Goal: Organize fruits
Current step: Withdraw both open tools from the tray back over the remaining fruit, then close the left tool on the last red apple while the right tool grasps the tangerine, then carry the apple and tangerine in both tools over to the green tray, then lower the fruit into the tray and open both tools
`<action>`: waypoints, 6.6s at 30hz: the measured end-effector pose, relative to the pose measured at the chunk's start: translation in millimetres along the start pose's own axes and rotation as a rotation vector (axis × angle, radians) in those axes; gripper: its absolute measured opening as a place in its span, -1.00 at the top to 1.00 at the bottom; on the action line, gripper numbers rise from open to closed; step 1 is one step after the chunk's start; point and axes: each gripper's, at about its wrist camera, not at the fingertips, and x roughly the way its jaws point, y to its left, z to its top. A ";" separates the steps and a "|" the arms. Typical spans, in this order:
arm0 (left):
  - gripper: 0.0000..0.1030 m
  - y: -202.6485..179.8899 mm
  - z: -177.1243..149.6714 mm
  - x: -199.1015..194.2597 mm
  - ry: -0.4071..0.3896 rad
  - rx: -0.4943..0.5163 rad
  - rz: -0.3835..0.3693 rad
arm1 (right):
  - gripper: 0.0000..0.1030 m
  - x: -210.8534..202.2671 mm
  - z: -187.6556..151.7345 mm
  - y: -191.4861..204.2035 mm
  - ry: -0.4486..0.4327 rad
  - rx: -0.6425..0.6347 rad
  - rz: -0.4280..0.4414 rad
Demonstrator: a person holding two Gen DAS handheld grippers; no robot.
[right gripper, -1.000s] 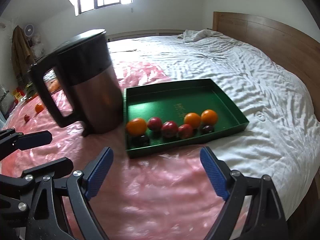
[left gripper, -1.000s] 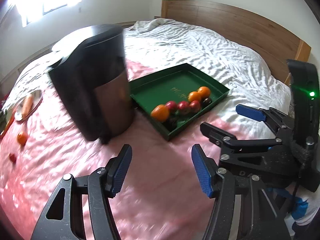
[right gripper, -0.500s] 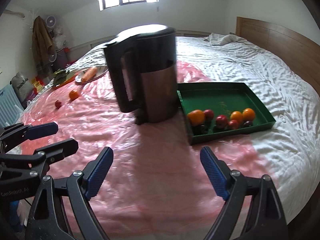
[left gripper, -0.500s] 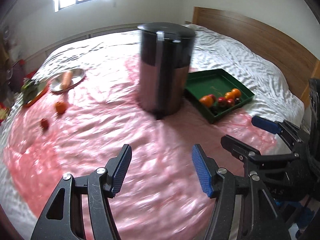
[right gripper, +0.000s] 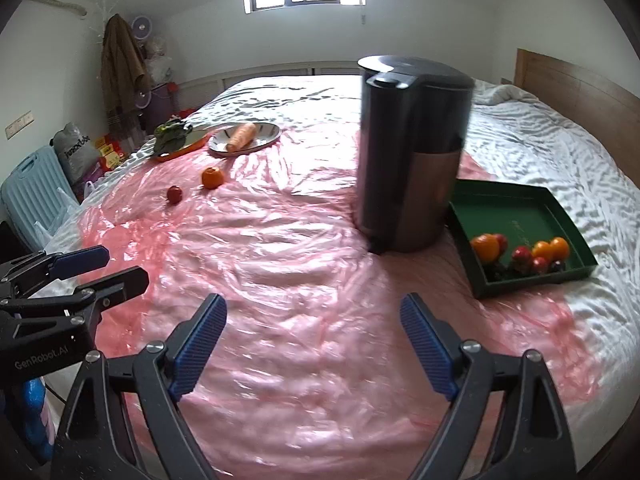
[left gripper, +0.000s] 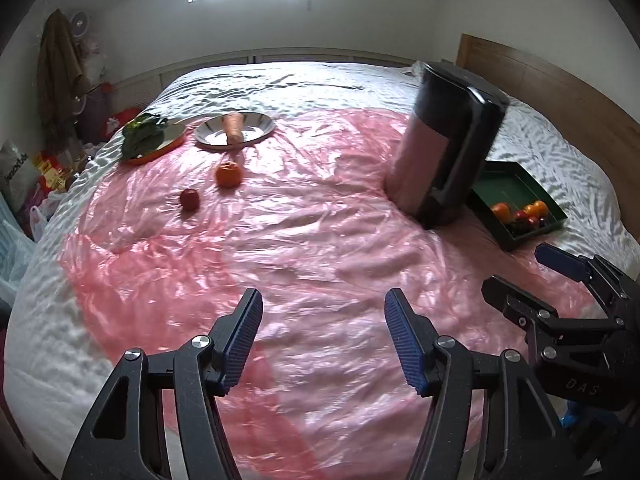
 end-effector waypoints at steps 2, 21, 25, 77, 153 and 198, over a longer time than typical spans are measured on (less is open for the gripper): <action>-0.12 11.2 -0.2 0.5 -0.001 -0.013 0.015 | -1.00 5.3 3.2 9.3 -0.002 -0.011 0.016; -0.17 116.0 20.0 50.9 0.055 -0.105 0.115 | -1.00 96.4 62.2 84.2 0.030 -0.078 0.206; -0.17 142.4 25.1 60.3 0.052 -0.119 0.134 | -1.00 121.6 77.8 100.6 0.047 -0.106 0.213; 0.42 204.4 103.0 231.9 0.144 -0.065 -0.032 | -0.73 350.8 165.0 164.9 0.185 -0.214 0.273; 0.41 -159.3 37.8 50.7 0.147 0.223 -0.459 | -0.62 32.4 2.5 -201.6 0.114 0.181 -0.067; 0.10 -330.7 115.0 199.4 0.108 0.349 -0.278 | -1.00 90.7 39.7 -354.9 0.079 0.231 -0.273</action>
